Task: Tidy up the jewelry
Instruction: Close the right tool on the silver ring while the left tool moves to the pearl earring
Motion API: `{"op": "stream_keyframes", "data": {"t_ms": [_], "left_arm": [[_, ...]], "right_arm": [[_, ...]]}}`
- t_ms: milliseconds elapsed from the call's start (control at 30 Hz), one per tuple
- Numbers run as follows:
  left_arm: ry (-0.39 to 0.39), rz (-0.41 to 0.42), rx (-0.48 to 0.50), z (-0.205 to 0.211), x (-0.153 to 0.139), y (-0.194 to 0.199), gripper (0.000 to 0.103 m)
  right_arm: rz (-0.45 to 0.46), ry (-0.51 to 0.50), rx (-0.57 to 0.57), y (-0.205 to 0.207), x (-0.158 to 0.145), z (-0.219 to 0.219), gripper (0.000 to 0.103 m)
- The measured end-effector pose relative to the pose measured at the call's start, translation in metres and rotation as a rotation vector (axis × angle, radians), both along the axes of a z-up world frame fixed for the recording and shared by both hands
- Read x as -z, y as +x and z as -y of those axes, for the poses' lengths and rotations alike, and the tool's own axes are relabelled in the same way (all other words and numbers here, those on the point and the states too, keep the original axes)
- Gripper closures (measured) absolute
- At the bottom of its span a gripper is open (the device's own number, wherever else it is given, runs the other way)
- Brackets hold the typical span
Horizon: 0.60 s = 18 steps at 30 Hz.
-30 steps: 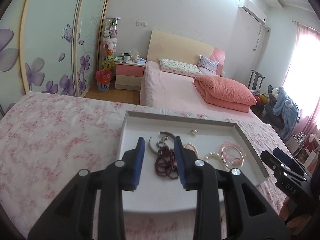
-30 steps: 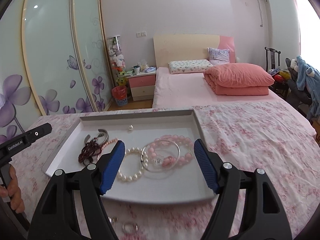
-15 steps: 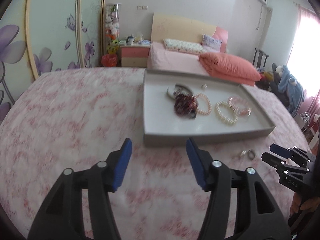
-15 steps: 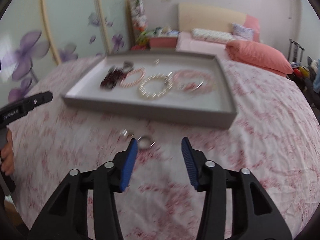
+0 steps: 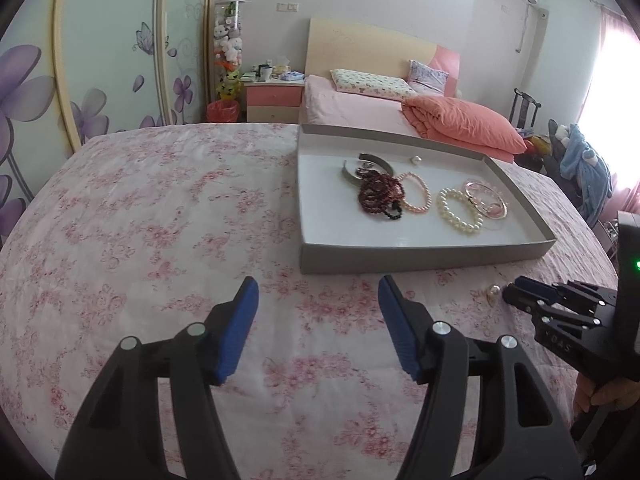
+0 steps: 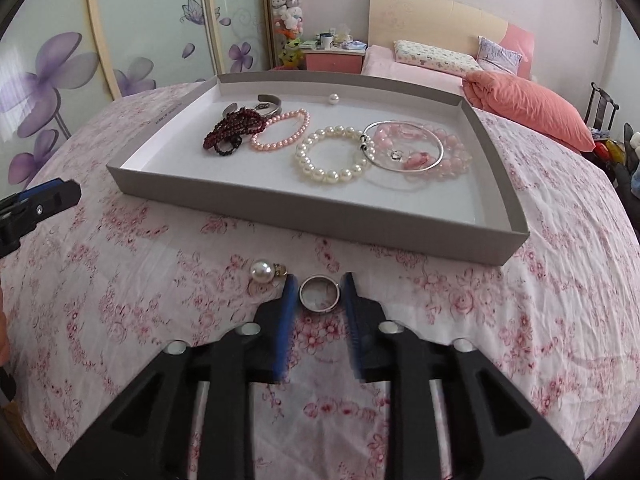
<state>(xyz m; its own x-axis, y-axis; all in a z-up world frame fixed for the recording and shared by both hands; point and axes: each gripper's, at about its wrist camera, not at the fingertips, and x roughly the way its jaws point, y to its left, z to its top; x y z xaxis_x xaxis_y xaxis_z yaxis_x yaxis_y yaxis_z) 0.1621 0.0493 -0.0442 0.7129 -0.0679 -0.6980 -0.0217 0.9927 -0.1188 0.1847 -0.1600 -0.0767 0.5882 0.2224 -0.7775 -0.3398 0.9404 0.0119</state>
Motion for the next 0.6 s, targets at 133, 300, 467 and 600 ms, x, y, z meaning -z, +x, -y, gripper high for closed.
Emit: {"op": "stream_keyframes", "data": {"t_ms": [133,300,467,600], "left_arm": [[-0.003,-0.006,0.051,0.018,-0.001,0.001,0.042],[-0.009,-0.030,0.144,0.055,0.003,0.004,0.040],[0.010,-0.054,0.229,0.099,0.012,0.010,0.039],[0.034,-0.074,0.262,0.129,0.021,0.020,0.039]], "right_arm": [[0.003,-0.006,0.061,-0.002,0.000,0.016,0.080],[-0.006,-0.009,0.190,-0.007,0.000,0.052,0.080],[0.005,-0.001,0.244,-0.016,0.002,0.075,0.080],[0.005,-0.004,0.250,-0.016,0.003,0.075,0.080]]}}
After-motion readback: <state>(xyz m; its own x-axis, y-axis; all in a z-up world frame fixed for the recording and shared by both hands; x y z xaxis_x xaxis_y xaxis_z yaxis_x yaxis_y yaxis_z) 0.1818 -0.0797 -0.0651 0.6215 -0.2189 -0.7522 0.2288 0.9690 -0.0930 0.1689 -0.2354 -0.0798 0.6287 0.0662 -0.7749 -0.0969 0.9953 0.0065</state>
